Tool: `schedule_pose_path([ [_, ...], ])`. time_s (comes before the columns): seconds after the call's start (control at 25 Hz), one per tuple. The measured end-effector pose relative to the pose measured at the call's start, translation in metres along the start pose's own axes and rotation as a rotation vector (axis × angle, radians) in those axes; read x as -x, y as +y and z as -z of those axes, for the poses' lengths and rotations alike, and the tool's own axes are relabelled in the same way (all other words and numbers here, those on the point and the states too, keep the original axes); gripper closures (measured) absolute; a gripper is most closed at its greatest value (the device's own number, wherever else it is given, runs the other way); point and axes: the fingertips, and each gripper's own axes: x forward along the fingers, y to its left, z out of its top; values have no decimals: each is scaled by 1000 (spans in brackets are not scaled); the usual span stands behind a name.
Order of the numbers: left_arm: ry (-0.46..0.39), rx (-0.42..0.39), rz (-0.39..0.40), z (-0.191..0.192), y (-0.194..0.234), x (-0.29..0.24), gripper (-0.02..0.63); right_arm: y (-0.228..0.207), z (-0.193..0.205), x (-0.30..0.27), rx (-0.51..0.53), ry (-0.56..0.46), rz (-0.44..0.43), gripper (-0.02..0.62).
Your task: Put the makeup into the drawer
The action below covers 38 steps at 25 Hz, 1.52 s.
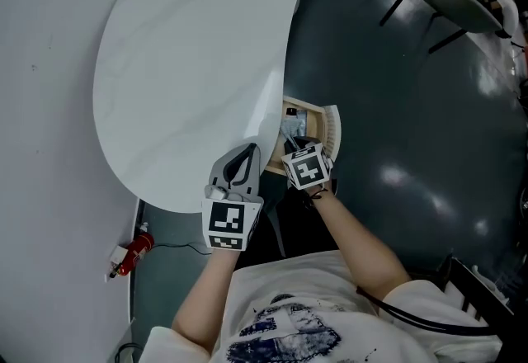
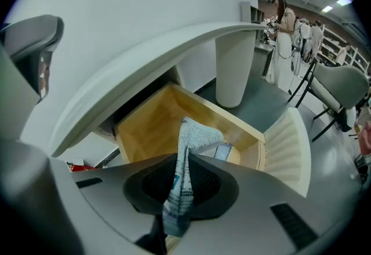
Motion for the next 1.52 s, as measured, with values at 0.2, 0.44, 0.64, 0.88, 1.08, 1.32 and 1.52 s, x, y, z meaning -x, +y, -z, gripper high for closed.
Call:
schedule_pose_path([
  [0.2, 5, 13, -4, 4, 11, -2, 559, -6, 1, -19, -92, 20, 0, 529],
  [0.44, 5, 18, -3, 5, 19, -2, 560, -9, 10, -36, -194, 55, 1, 529],
  [0.64, 6, 27, -7, 5, 28, -2, 560, -16, 12, -47, -277, 74, 6, 529],
  [0.88, 11, 37, 1, 8, 28, -6, 560, -24, 20, -54, -335, 126, 33, 529],
  [1.08, 8, 46, 6, 7, 25, -8, 560, -31, 31, -60, -413, 196, 39, 528],
  [1.32, 12, 60, 0, 10, 28, -9, 559, -30, 36, -63, -448, 228, 14, 528],
  [1.52, 13, 63, -3, 11, 27, -10, 560, -27, 36, -64, -451, 231, -6, 528],
])
